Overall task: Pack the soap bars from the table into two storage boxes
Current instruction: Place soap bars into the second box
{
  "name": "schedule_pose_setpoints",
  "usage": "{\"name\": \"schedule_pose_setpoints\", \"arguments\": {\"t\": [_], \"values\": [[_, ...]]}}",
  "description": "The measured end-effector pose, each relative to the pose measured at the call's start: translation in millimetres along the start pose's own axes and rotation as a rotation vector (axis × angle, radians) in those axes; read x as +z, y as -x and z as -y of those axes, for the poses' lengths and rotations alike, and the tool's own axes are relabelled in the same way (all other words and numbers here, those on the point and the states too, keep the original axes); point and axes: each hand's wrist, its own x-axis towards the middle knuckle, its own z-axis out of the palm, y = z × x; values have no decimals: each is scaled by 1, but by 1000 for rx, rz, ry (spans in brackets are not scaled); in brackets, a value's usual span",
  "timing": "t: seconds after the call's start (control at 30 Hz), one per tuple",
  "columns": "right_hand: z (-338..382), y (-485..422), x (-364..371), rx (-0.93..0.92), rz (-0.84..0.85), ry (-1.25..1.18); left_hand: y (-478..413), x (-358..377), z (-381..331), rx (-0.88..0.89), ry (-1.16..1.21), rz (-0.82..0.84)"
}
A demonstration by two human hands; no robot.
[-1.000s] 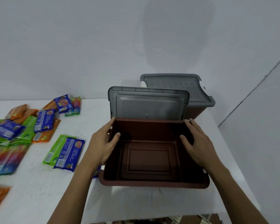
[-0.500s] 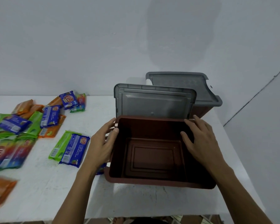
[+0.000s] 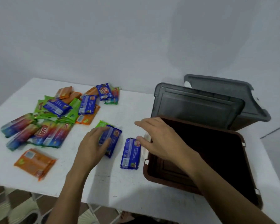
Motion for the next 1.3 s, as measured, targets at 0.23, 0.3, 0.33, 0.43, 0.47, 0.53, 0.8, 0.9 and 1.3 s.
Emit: {"name": "schedule_pose_setpoints", "arguments": {"t": [0.23,0.3,0.33,0.43,0.47,0.53,0.8,0.9,1.3], "values": [[27,-60,34,-75,416,341,9,11,41,-19,-112,109],[33,-73,44,-59,554,415,11,16,47,16,-130,120],[36,-78,48,-45,618,433,12,18,50,32,-140,120],[44,-88,60,4,773,440,13,24,53,48,-167,105],[46,-90,65,19,808,437,13,25,54,55,-171,92],[48,-92,75,41,834,437,13,28,54,65,-186,72],[45,-98,89,34,822,456,13,39,51,58,-230,14],[42,-98,90,9,806,477,13,41,49,58,-239,-25],[20,-95,14,-147,565,116,8,12,28,-148,194,-25]]}}
